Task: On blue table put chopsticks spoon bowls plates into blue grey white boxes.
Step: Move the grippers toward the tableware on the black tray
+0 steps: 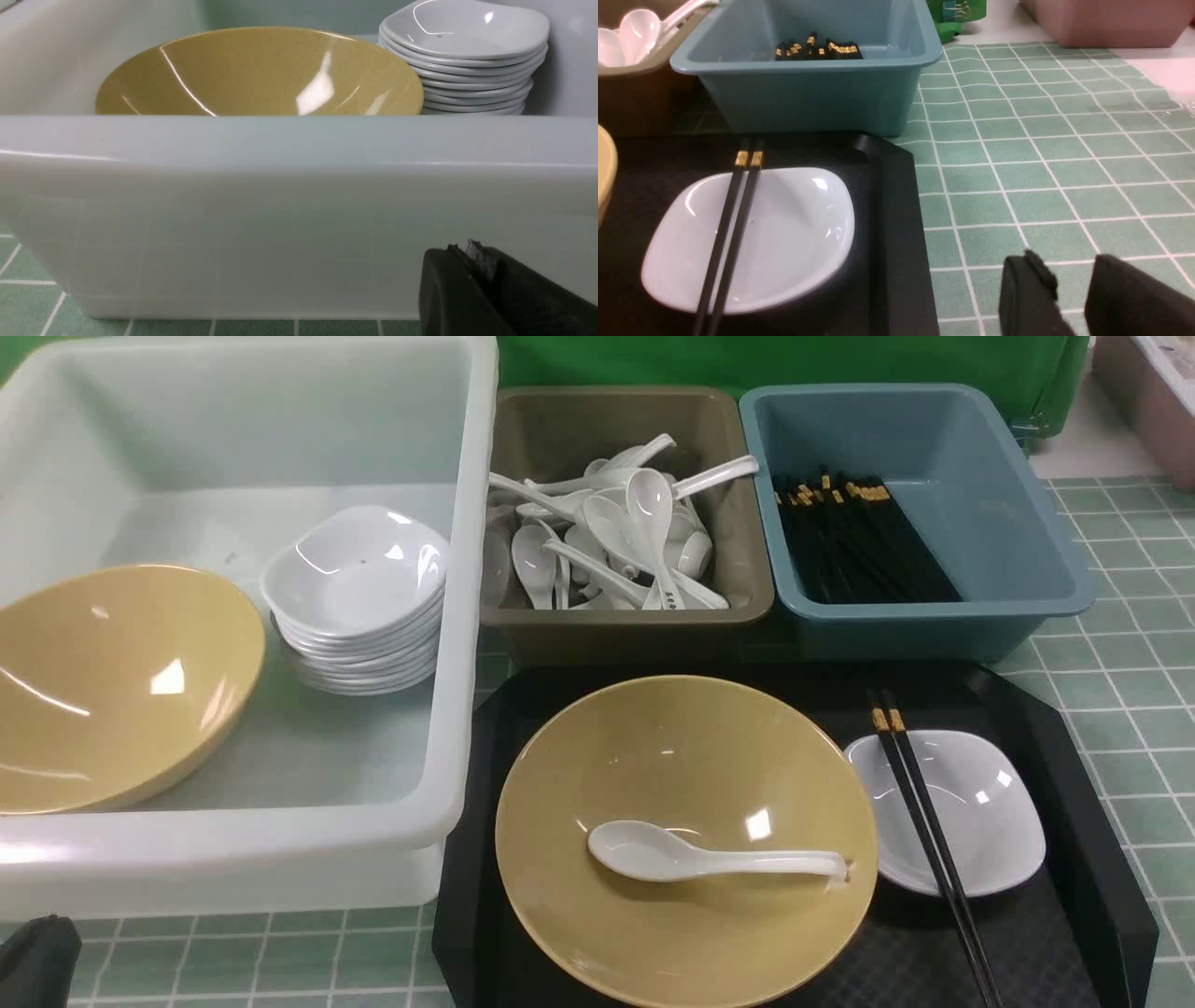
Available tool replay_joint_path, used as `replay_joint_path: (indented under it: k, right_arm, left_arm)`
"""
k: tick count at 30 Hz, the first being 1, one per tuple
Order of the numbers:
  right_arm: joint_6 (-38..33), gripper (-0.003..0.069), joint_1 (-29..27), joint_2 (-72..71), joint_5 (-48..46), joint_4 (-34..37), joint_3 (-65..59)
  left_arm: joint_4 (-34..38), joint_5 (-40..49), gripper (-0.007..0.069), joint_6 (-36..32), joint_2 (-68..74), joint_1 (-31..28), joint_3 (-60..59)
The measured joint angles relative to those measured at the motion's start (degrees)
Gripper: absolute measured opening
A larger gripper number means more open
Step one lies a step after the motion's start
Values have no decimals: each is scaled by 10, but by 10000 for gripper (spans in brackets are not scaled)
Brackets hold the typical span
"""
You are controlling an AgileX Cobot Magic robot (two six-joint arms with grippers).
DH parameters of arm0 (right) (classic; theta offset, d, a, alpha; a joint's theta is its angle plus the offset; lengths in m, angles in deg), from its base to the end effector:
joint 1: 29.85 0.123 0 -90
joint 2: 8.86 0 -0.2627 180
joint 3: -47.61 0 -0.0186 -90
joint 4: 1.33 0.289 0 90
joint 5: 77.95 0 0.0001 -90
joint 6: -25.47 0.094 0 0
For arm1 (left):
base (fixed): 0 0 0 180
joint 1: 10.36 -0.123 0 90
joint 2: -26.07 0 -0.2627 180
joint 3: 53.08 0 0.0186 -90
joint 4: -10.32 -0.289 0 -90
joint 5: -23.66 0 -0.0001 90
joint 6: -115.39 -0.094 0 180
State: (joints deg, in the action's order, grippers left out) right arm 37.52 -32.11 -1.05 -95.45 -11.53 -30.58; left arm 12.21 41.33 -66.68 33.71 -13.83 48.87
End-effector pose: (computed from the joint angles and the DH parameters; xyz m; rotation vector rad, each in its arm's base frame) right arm 0.1178 -0.0097 0.1758 0.1099 1.7984 -0.0473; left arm 0.1177 0.0062 0.1764 -0.0432 1.8034 0.0375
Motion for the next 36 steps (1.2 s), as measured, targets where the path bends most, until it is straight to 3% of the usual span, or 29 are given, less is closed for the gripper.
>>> replay_joint_path:
  k: [30,36]
  right_arm:
    - [-1,239,0,0,0,0,0]
    - [-14,239,0,0,-2,-32,0]
  left_arm:
    - [0,0,1,0,0,0,0]
    - [0,0,1,0,0,0,0]
